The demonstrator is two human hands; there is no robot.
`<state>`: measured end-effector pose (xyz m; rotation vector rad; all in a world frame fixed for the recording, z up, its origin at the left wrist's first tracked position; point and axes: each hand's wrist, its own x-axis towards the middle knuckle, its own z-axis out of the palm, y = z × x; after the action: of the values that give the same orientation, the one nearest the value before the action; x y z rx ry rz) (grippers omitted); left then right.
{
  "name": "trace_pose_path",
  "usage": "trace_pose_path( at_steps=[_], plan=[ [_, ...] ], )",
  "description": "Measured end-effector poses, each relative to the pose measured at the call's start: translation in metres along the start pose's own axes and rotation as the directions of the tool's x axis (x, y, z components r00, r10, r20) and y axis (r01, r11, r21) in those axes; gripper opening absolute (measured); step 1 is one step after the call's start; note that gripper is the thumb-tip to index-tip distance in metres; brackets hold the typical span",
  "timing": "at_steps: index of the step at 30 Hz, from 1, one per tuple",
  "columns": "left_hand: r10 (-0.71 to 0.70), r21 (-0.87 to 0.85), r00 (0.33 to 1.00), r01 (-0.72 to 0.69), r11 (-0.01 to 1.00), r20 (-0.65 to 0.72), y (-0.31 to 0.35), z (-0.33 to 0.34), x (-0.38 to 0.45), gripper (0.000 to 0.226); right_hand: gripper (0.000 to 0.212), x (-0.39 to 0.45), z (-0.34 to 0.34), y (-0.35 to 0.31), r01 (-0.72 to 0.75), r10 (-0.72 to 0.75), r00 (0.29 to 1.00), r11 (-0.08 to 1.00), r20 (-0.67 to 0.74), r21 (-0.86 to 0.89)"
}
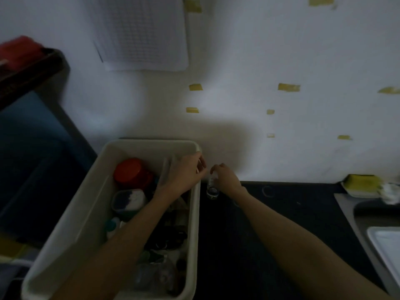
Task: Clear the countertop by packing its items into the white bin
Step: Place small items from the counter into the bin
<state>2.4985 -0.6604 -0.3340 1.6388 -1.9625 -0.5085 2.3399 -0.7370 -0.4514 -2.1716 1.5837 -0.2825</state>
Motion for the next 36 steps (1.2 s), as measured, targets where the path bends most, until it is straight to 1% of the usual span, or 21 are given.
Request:
trace_pose_path(
  at_steps=[4,8,11,14,17,18,19,21,24,26,28,31,33,34,36],
  plan=[
    [0.001,0.021,1.000,-0.002,1.000,0.022,0.008,0.008,0.003,0.011,0.027,-0.013,-0.006,0.024,-0.003,0.008,0.998,0.998,-0.068,0.064],
    [0.007,-0.038,0.999,-0.005,0.999,0.034,0.010,0.022,0.011,0.019,0.026,-0.027,-0.029,0.040,0.009,0.005,0.991,0.994,-0.133,0.105],
    [-0.006,-0.063,0.999,0.009,0.998,0.052,0.012,0.026,0.016,0.026,0.027,-0.042,-0.064,0.032,0.091,-0.065,0.979,0.988,-0.191,0.129],
    [-0.033,-0.135,0.995,0.045,0.990,0.095,0.019,0.026,0.020,0.042,0.028,-0.057,-0.112,0.014,0.167,-0.109,0.954,0.966,-0.280,0.196],
    [-0.065,-0.272,0.988,0.101,0.957,0.139,0.033,0.020,0.018,0.068,0.030,-0.074,-0.167,-0.016,0.248,-0.148,0.919,0.938,-0.366,0.242],
    [-0.054,-0.314,0.990,0.093,0.945,0.133,0.040,0.016,0.016,0.074,0.030,-0.081,-0.182,-0.029,0.275,-0.162,0.909,0.925,-0.384,0.261],
    [-0.021,-0.344,0.993,0.060,0.937,0.116,0.046,0.011,0.014,0.076,0.029,-0.087,-0.196,-0.042,0.304,-0.176,0.900,0.909,-0.399,0.286],
    [0.060,-0.406,0.995,-0.025,0.914,0.074,0.056,-0.005,0.008,0.068,0.028,-0.097,-0.215,-0.067,0.373,-0.215,0.876,0.869,-0.431,0.326],
    [0.084,-0.470,0.996,-0.077,0.880,-0.005,0.063,-0.042,-0.006,0.057,0.025,-0.107,-0.230,-0.102,0.451,-0.253,0.851,0.801,-0.460,0.394],
    [0.076,-0.443,0.997,-0.082,0.893,-0.031,0.058,-0.067,-0.021,0.057,0.025,-0.112,-0.230,-0.122,0.483,-0.287,0.853,0.751,-0.436,0.451],
    [0.066,-0.403,0.998,-0.067,0.913,-0.017,0.048,-0.087,-0.041,0.059,0.026,-0.114,-0.223,-0.141,0.496,-0.330,0.859,0.729,-0.392,0.471],
    [0.009,-0.350,0.999,0.007,0.937,0.045,0.020,-0.103,-0.072,0.057,0.028,-0.111,-0.200,-0.164,0.486,-0.385,0.870,0.776,-0.307,0.404],
    [-0.025,-0.323,0.998,0.045,0.945,0.066,-0.003,-0.103,-0.092,0.055,0.028,-0.109,-0.181,-0.176,0.463,-0.406,0.886,0.810,-0.226,0.361],
    [-0.036,-0.301,0.997,0.057,0.952,0.074,-0.015,-0.101,-0.101,0.058,0.028,-0.108,-0.171,-0.182,0.460,-0.423,0.888,0.827,-0.181,0.322],
    [-0.055,-0.277,0.993,0.082,0.957,0.105,-0.039,-0.092,-0.117,0.063,0.031,-0.106,-0.148,-0.192,0.465,-0.457,0.885,0.866,-0.087,0.185]
  ],
)
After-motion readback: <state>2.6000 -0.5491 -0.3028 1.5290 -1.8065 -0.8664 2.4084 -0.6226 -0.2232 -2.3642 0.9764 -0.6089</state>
